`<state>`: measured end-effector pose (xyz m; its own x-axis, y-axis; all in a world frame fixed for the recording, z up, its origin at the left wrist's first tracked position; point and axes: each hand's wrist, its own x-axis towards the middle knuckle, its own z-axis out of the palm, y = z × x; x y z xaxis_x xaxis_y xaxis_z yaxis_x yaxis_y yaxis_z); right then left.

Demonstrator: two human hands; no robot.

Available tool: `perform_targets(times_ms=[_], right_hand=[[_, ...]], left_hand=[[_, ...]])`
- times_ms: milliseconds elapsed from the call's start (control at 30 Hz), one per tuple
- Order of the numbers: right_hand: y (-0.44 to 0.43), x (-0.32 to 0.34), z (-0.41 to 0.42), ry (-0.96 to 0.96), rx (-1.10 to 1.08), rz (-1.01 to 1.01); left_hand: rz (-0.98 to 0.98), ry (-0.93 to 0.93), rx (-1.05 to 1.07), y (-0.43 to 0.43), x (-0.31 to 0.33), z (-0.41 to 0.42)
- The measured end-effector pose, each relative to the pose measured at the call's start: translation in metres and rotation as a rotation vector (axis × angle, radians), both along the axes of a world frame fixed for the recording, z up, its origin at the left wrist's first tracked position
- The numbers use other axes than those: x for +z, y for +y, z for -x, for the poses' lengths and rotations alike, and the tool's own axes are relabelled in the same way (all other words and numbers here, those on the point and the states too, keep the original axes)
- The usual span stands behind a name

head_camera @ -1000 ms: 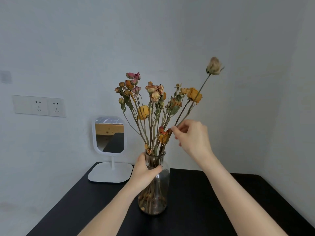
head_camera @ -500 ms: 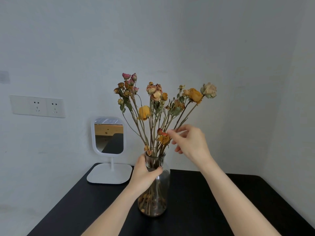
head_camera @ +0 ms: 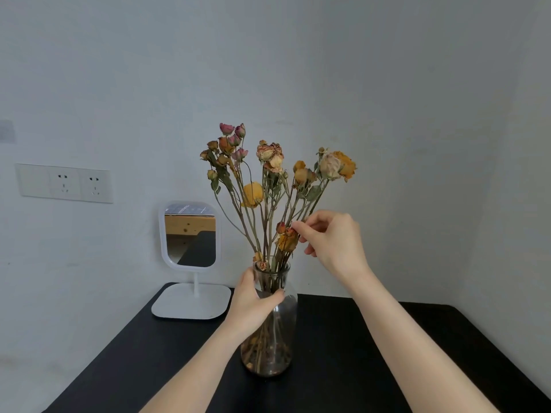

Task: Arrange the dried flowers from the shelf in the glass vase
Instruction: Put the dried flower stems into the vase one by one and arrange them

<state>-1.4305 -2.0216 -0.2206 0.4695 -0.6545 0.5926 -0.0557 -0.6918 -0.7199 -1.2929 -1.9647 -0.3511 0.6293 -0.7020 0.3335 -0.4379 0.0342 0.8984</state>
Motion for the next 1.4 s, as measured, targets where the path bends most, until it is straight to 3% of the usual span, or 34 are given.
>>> perform_targets(times_ms=[767,1033,1400], right_hand=[[0.008,0.017,-0.016,-0.044,-0.007,0.104],[0.008,0.015,-0.026,0.069,-0.116,0.131],[0.005,0.006,-0.007,0.023,0.002,0.049]], left_hand=[[-0.008,-0.008,0.014,0.0,0.0,0.001],[-0.009,-0.003,0.013,0.001,-0.001,0.001],[-0.031,-0.012,-0.009,0.003,0.002,-0.001]])
